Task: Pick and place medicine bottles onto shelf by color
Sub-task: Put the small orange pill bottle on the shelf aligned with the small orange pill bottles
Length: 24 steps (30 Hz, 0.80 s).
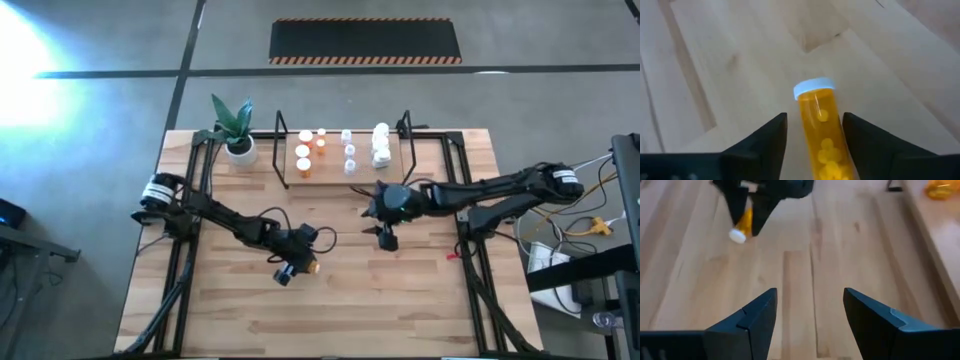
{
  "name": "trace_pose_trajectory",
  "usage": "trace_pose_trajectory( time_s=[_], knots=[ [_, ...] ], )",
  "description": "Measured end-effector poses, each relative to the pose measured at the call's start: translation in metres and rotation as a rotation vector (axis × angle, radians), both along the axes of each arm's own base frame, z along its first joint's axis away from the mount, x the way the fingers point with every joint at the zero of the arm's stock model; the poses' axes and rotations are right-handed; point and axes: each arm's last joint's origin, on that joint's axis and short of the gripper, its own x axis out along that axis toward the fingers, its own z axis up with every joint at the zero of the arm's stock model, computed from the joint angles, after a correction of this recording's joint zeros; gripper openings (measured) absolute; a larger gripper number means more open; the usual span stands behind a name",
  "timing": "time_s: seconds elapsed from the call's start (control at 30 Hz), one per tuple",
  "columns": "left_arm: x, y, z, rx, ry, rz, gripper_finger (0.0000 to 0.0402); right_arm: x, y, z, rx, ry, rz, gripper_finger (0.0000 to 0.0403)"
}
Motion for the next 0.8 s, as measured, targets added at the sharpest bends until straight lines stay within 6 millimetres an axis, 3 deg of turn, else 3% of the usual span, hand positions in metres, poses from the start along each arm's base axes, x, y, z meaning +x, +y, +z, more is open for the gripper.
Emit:
trace_pose_trajectory(
  time_s=[0.13, 0.47, 0.8],
  knots=[
    [-0.002, 0.0, -0.001, 0.0, 0.026, 0.005, 0.0155, -0.008, 0.011, -0.009, 0.018, -0.054, -0.067, 0.0219],
    [-0.016, 0.005, 0.006, -0.012, 0.061, 0.137, 0.0066, -0.009, 0.051, -0.044, 0.06, -0.195, 0.004, 0.0219],
    [-0.017, 0.011, 0.012, -0.219, -0.37, 0.342, 0.0079, 0.02, 0.07, -0.076, -0.003, -0.161, -0.018, 0.0219]
  ],
)
